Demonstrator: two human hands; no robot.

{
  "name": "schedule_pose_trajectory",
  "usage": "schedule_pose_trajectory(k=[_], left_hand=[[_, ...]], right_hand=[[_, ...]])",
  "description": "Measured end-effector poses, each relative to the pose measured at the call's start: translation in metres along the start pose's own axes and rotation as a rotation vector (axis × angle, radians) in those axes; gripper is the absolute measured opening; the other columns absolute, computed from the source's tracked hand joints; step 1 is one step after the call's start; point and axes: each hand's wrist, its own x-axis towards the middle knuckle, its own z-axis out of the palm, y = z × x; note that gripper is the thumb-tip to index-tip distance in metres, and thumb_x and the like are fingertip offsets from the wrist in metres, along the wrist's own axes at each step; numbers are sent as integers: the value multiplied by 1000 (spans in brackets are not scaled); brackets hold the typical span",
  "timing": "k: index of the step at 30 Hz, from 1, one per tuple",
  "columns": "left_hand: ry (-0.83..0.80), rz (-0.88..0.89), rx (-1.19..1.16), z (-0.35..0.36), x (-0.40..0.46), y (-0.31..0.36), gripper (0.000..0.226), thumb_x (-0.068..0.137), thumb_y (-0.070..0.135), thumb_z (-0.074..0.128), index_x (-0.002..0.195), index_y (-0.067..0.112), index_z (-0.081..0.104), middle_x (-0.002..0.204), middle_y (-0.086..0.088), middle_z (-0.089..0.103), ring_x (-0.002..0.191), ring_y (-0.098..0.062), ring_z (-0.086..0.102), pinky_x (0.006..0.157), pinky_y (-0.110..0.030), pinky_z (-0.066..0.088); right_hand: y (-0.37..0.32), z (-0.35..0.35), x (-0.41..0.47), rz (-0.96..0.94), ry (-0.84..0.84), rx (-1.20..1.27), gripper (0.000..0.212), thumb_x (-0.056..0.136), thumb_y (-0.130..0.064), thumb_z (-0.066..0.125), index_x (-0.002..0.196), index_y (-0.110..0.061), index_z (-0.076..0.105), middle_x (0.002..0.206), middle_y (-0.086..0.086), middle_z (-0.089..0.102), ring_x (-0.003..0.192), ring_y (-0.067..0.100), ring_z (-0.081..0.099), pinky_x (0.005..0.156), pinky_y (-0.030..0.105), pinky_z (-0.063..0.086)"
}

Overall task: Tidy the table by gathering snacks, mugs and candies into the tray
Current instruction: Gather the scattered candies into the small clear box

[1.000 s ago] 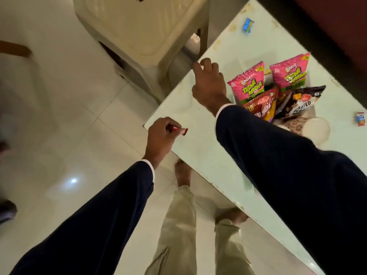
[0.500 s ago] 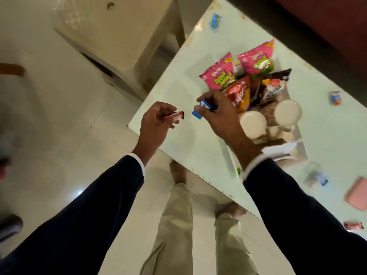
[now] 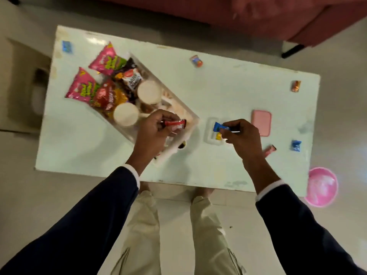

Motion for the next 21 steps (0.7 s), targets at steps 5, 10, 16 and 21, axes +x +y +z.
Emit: schedule_pose_trajectory(k=[5, 10, 16, 21], left_hand=[[-93, -40, 187, 83, 15, -7, 20, 85, 4, 77, 88, 23, 71, 79, -1, 76, 69, -19, 77, 56, -25, 58], [-85, -100, 292, 131, 26, -25, 28, 89, 2, 72, 83, 29, 67, 82, 2, 73, 71, -18, 77, 68, -44, 63], [1, -125, 425, 162, 29, -38, 22, 80, 15, 82, 75, 29, 65, 75, 8, 72, 72, -9, 71, 62, -31, 55], [21, -125, 486, 186, 39, -42, 25, 78, 22, 86, 79, 9, 65, 80, -5, 73, 78, -22, 71, 72, -39, 56]], right_hand=[[50, -40, 31, 105, 99, -58, 19, 78, -10, 84, 93, -4, 74, 83, 9, 75, 69, 21, 67, 70, 41, 59], [66, -38, 49, 133, 43, -59, 22, 80, -12, 82, 99, -6, 72, 88, 14, 77, 72, 20, 71, 72, 37, 62], [88, -65, 44, 224, -14, -90, 13, 88, -29, 68, 86, -17, 65, 72, 1, 75, 60, 11, 70, 69, 37, 62], [109, -88, 34, 255, -88, -50, 7, 91, -24, 64, 86, -19, 66, 73, 0, 76, 63, 9, 69, 65, 31, 57]])
